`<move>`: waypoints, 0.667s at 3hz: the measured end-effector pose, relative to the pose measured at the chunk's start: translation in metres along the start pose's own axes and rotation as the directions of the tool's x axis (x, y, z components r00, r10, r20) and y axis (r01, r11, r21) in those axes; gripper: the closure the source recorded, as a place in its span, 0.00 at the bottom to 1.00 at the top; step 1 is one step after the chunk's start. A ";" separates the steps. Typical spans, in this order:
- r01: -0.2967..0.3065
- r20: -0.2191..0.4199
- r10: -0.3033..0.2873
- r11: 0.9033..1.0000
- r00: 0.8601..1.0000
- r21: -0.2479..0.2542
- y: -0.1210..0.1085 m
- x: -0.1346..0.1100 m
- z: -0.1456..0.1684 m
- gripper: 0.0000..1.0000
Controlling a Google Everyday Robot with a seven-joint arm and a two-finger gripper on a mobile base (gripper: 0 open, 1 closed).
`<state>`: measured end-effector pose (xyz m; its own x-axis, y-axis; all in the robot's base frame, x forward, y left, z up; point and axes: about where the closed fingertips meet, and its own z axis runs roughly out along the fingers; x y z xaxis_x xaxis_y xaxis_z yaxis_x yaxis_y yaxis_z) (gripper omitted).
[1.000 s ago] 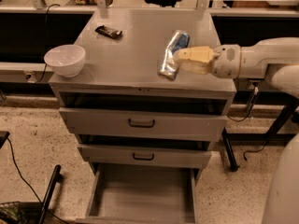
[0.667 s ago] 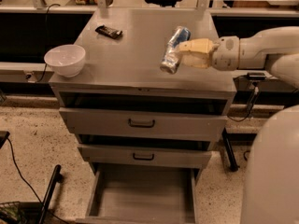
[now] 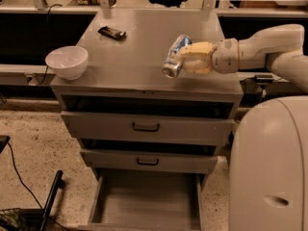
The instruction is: Pick redbull can from bottom drawer and place on counter
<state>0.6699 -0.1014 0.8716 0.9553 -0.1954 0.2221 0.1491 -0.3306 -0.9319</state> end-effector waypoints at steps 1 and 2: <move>-0.041 0.009 0.041 0.998 0.999 -0.042 0.010 -0.002 0.005 1.00; -0.049 0.021 0.051 0.994 0.998 -0.095 0.015 -0.005 0.010 0.82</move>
Offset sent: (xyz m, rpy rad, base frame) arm -0.0028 0.0000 -0.0245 -0.1468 0.0971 -0.0256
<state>0.6699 -0.0965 0.8539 0.9668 -0.1927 0.1680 0.0772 -0.4065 -0.9104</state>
